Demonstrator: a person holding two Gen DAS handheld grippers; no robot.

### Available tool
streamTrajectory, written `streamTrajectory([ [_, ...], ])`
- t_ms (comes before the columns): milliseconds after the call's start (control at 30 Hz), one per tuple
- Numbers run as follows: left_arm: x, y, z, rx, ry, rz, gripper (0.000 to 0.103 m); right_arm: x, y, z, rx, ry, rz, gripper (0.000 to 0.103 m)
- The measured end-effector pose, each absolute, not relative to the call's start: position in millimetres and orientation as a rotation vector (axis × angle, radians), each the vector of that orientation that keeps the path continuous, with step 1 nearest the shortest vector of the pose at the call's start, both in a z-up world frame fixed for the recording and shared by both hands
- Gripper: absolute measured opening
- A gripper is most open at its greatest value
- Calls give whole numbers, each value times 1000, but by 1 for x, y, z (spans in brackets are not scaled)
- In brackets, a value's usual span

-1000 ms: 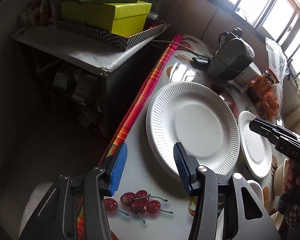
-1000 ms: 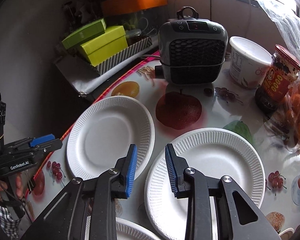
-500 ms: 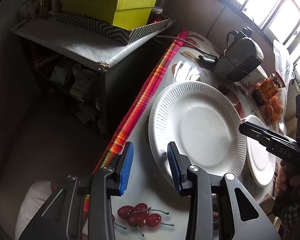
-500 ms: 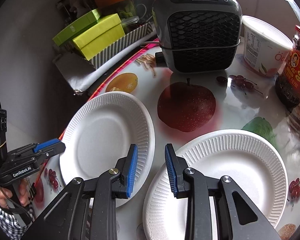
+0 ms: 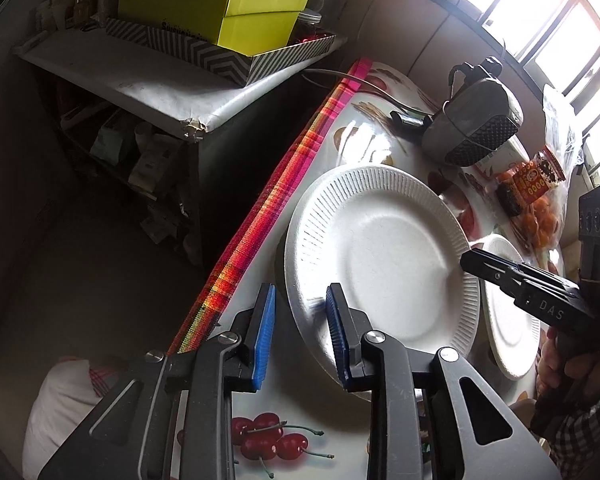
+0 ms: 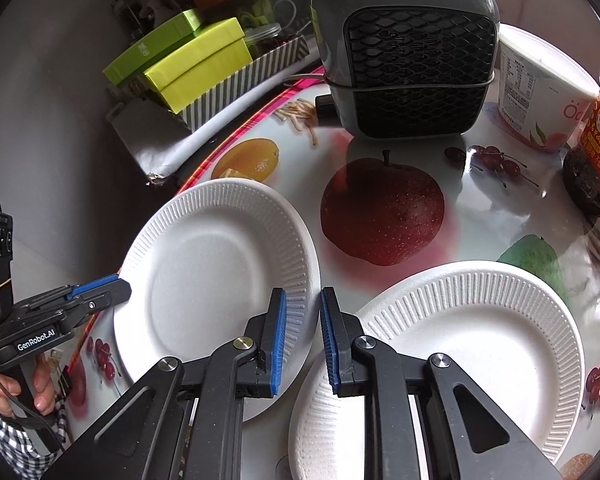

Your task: Organize plates and bowls

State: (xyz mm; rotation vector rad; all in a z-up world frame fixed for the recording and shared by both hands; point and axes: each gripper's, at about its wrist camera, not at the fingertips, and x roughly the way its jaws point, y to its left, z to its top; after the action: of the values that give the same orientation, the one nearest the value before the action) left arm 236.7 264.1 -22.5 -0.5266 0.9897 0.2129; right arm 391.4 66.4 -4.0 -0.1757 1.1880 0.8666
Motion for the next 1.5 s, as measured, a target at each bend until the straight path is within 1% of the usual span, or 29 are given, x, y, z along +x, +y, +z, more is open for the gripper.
streamTrajectory([
  [467,240,260,-20,-507,979,212,24,392,66,-3,-156,1192,854,17],
  [667,233,259,-9,-501,958,215,23,388,63,4,-140,1186,862,17],
  [1067,203,252,30,-470,889,198,23,367,53,40,-120,1131,880,17],
  [1267,185,238,45,-459,864,168,23,344,32,63,-124,1097,867,17],
  [1500,166,209,50,-440,872,103,23,311,-6,80,-123,1088,828,17],
])
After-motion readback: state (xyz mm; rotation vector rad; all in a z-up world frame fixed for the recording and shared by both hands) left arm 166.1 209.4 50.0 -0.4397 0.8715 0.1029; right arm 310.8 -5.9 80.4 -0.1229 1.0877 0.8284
